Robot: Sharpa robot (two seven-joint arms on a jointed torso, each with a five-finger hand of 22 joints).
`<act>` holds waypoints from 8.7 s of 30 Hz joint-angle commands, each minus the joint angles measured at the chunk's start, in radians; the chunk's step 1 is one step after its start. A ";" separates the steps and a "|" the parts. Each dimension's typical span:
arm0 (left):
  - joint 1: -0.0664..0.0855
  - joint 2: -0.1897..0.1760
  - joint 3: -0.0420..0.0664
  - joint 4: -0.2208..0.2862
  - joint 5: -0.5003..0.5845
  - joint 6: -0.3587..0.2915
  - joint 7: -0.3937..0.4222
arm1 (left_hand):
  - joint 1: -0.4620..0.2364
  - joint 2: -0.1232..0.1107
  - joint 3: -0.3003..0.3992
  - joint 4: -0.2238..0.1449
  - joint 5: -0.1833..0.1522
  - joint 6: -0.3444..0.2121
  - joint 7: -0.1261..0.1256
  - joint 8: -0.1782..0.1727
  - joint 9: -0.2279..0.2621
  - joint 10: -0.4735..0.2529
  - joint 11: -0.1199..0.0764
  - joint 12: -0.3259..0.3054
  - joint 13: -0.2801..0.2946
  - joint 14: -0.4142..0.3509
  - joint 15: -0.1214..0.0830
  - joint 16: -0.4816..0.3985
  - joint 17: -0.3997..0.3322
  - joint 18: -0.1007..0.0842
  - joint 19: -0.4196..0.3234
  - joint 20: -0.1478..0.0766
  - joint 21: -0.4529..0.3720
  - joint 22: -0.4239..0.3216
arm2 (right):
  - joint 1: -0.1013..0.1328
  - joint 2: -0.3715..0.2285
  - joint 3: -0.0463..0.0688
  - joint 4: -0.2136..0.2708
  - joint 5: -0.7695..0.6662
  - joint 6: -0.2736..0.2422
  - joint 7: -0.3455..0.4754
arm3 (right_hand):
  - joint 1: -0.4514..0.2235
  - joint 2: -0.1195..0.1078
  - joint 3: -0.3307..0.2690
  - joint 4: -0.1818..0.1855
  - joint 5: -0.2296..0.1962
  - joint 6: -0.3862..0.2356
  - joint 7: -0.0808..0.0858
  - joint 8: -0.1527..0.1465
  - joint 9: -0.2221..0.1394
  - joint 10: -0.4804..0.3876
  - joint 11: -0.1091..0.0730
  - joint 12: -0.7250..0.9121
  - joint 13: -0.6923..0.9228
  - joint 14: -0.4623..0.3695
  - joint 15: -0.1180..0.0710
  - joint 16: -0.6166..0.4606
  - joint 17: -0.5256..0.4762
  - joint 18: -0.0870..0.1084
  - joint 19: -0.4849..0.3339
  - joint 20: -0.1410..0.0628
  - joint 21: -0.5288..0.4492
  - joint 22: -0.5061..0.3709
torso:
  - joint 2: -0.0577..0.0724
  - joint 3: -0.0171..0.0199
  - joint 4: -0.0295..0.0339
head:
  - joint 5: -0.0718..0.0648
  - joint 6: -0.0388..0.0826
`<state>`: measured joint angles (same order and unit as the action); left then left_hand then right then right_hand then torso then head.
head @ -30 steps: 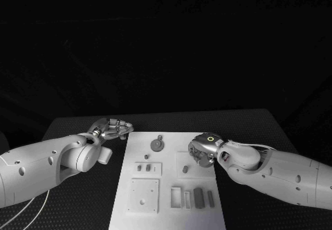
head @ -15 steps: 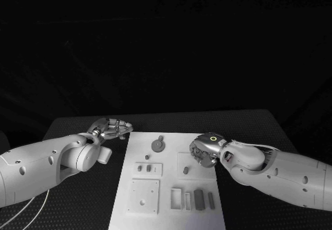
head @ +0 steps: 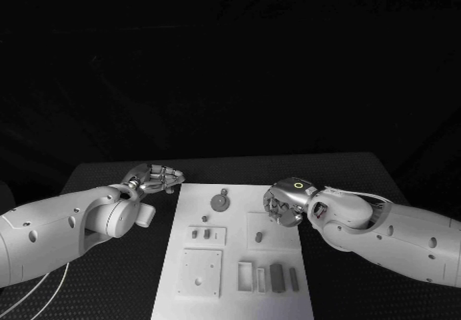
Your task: Assemble the parts on the task board
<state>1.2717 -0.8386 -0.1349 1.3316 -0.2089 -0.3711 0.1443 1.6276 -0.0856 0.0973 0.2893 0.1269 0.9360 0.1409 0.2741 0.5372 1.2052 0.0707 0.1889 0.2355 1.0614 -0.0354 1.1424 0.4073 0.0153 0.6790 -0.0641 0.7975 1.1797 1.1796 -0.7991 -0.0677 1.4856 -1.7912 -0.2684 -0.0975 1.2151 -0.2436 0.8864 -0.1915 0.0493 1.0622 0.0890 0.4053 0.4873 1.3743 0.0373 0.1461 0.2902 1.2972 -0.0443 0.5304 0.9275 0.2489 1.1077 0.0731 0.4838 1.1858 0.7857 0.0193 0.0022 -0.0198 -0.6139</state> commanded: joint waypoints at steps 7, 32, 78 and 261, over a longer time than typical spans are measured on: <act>0.001 0.007 0.001 -0.009 0.001 0.008 0.006 | -0.013 0.001 -0.005 -0.001 -0.003 0.000 0.004 -0.005 -0.001 0.008 0.002 -0.005 -0.002 0.009 -0.001 0.007 0.002 -0.015 0.010 -0.053 -0.006 0.001 | 0.000 0.004 0.021 0.046 0.095 -0.023 0.040 | -0.010 0.000 0.007 0.002 -0.001 0.007 0.001 0.005 0.003 0.006 -0.001 -0.006 0.003 -0.002 -0.006 0.005 0.003 0.013 0.009 0.001 0.003 0.001 | -0.002 -0.0024 -0.0013 | 0.015 -0.001; 0.001 0.090 0.001 -0.118 0.003 0.013 0.014 | -0.014 0.002 -0.005 -0.001 -0.004 0.000 0.004 -0.005 -0.001 0.008 0.002 -0.006 -0.002 0.008 -0.001 0.007 0.002 -0.015 0.010 -0.053 -0.007 0.001 | -0.038 0.243 -0.026 0.033 -0.025 -0.009 0.039 | -0.013 0.009 0.005 -0.002 0.000 0.002 0.002 0.002 0.007 0.003 0.000 -0.009 0.008 -0.002 -0.007 0.003 0.008 0.013 0.011 -0.001 0.002 0.003 | -0.037 -0.0130 -0.0020 | 0.108 -0.027; 0.001 0.096 0.001 -0.112 0.003 0.026 0.012 | -0.014 0.002 -0.006 -0.001 -0.004 -0.001 0.005 -0.006 -0.002 0.008 0.003 -0.009 -0.004 0.008 -0.001 0.009 0.003 -0.015 0.011 -0.053 -0.010 0.001 | -0.131 0.315 -0.064 -0.041 -0.067 0.015 0.060 | -0.017 0.016 0.003 -0.012 0.000 0.000 0.003 0.000 0.014 0.002 0.001 -0.011 0.016 -0.002 -0.007 0.001 0.012 0.013 0.012 -0.001 0.000 0.004 | -0.039 -0.0137 0.0013 | 0.159 -0.075; 0.001 0.067 0.000 -0.106 0.002 0.047 0.009 | -0.018 0.004 -0.008 -0.002 -0.007 -0.003 0.006 -0.009 -0.002 0.008 0.004 -0.017 -0.008 0.007 0.001 0.011 0.005 -0.015 0.014 -0.053 -0.017 0.005 | -0.037 0.057 -0.041 0.051 -0.044 0.077 0.007 | -0.014 0.027 -0.024 -0.004 -0.001 -0.006 0.006 -0.013 0.033 -0.018 -0.007 0.031 0.009 0.055 -0.032 0.088 0.133 0.013 0.098 -0.050 0.055 0.137 | -0.039 -0.0140 0.0018 | 0.117 -0.059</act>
<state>1.2716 -0.7736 -0.1352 1.2249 -0.2087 -0.3333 0.1445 1.6163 -0.0823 0.0919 0.2893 0.1269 0.9360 0.1408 0.2701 0.5364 1.2085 0.0741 0.1772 0.2286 1.0614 -0.0351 1.1461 0.4111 0.0152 0.6862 -0.0641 0.7859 1.1834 1.1429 -0.7413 -0.1107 1.5294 -1.8256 -0.1788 -0.0887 1.2018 -0.2248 0.8572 -0.1959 0.0462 1.0478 0.0930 0.3852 0.5181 1.3117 0.0463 0.1725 0.2713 1.3535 -0.0657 0.6121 1.0614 0.2320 1.2003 0.0232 0.5362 1.3081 0.7465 0.0050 0.0040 0.0970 -0.6738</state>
